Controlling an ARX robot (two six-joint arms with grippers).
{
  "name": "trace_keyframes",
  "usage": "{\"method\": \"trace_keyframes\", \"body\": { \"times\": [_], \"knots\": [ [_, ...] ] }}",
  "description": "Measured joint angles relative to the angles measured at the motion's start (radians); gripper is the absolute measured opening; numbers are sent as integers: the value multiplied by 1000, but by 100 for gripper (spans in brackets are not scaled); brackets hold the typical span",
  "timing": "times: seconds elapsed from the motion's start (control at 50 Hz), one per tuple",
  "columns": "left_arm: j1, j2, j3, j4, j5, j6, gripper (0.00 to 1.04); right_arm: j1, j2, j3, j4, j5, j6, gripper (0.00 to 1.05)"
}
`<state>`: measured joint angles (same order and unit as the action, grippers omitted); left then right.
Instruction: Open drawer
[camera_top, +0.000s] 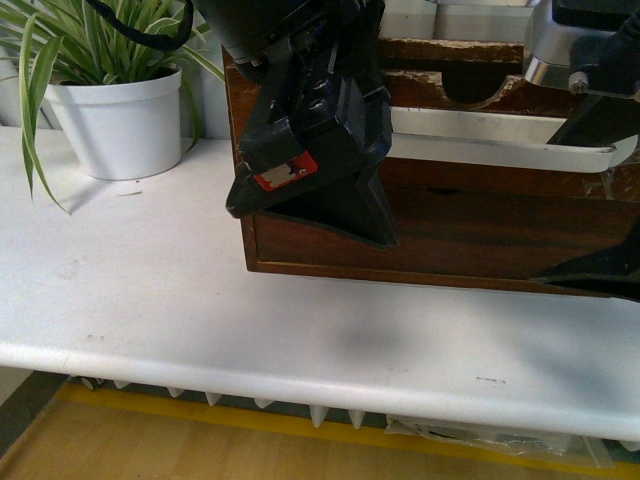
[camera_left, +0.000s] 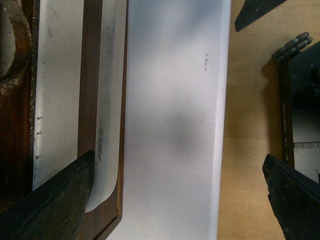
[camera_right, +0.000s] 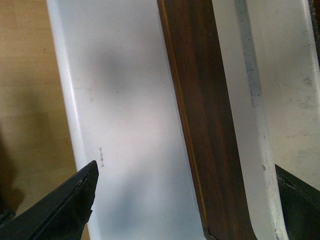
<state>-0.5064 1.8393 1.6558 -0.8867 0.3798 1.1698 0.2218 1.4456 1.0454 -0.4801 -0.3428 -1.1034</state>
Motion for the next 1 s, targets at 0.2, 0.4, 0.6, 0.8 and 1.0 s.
{"method": "trace_keyframes", "body": {
  "times": [0.2, 0.4, 0.6, 0.8, 1.0],
  "knots": [
    [-9, -37, -29, -53, -5, 35, 99, 19, -50, -23, -66, -4, -34, 96],
    [-13, -75, -70, -52, -4, 38, 99, 34, -72, -39, -86, -23, -40, 96],
    [-11, -135, -139, 71, 3, 2, 99, 32, -126, -71, 2, -37, -11, 96],
    [-5, -254, -249, 244, 21, -53, 99, -2, -247, -156, 132, -45, 66, 96],
    [18, -414, -443, 571, -15, -178, 99, -61, -381, -299, 318, -61, 220, 96]
  ]
}}
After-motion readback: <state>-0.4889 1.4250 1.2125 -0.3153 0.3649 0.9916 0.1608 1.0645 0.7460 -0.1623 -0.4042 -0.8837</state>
